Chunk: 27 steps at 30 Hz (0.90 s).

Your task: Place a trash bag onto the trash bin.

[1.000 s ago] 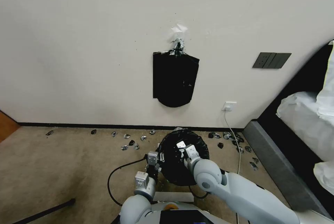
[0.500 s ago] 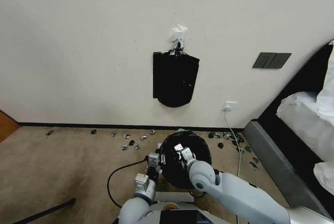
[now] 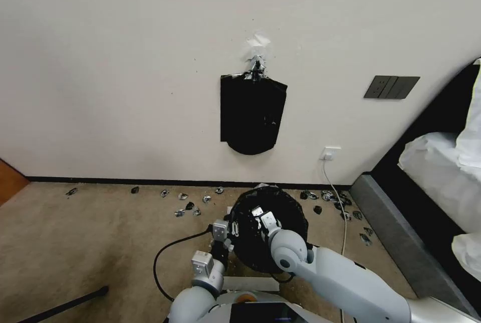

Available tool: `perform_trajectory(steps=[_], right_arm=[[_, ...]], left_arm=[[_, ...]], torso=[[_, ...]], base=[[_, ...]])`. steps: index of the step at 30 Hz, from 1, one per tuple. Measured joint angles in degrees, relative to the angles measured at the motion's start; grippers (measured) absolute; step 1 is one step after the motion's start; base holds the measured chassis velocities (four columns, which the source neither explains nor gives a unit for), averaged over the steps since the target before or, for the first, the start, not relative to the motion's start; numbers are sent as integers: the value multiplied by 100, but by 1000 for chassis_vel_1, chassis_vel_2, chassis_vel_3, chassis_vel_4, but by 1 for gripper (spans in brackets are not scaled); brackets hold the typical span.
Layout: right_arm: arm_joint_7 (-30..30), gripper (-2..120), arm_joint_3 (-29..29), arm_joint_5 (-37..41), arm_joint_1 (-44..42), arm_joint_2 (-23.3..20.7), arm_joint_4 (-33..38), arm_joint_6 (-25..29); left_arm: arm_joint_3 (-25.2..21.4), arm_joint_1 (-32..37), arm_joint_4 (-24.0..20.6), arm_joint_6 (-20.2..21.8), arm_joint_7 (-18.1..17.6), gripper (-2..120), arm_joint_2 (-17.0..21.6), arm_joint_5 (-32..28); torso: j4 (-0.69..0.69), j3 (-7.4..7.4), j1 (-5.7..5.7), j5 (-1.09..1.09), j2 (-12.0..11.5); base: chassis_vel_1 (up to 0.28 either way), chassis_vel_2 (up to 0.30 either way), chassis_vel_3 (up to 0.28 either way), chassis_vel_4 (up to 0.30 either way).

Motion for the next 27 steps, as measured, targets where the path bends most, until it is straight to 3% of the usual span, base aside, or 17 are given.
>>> perform_trajectory(steps=[27], right_arm=[[-18,0,32,77,16,7,-89,2]], left_arm=[[36,42,-95,37,-23,2,44,-291]], torso=[[0,0,0,0,0]], base=[[0,0,0,0]])
